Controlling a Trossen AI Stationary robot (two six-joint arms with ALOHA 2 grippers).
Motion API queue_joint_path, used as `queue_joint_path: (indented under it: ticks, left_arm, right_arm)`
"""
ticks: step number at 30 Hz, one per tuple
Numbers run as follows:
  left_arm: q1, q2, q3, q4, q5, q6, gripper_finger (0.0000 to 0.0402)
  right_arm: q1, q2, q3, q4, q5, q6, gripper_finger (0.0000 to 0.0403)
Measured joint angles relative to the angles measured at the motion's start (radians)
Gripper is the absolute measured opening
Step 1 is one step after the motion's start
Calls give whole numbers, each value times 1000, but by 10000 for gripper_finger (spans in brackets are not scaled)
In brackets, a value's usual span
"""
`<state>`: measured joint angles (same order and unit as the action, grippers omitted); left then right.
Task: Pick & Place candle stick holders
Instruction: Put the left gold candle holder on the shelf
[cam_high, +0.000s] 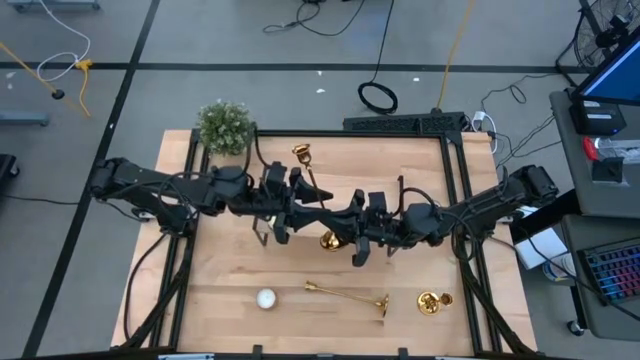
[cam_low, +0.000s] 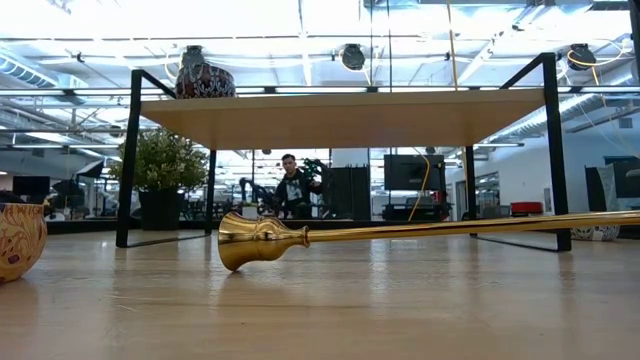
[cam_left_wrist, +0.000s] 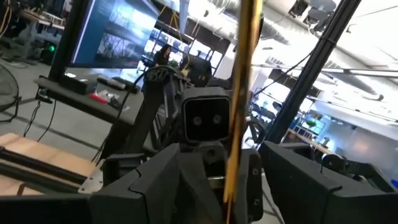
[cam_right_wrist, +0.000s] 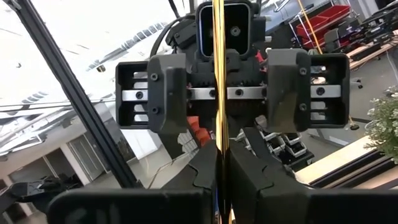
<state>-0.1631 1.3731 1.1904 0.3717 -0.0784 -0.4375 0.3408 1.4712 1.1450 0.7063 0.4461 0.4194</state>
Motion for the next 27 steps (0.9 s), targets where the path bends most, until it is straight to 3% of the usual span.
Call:
queue_joint_path:
  ticks: [6, 9, 21, 27]
  left_arm:
    - [0, 0, 0, 0, 0, -17, 231]
    - [0, 0, 0, 0, 0, -19, 211]
    - [0, 0, 0, -1, 3, 0, 23]
    - [1, 0, 0, -1, 19, -10, 30]
  right_arm:
    - [2, 0, 0, 0, 2, -1, 15]
    - [2, 0, 0, 0, 2, -1, 15]
    - [-1, 0, 0, 0, 25, -5, 15]
    - [-1, 0, 0, 0, 25, -14, 16]
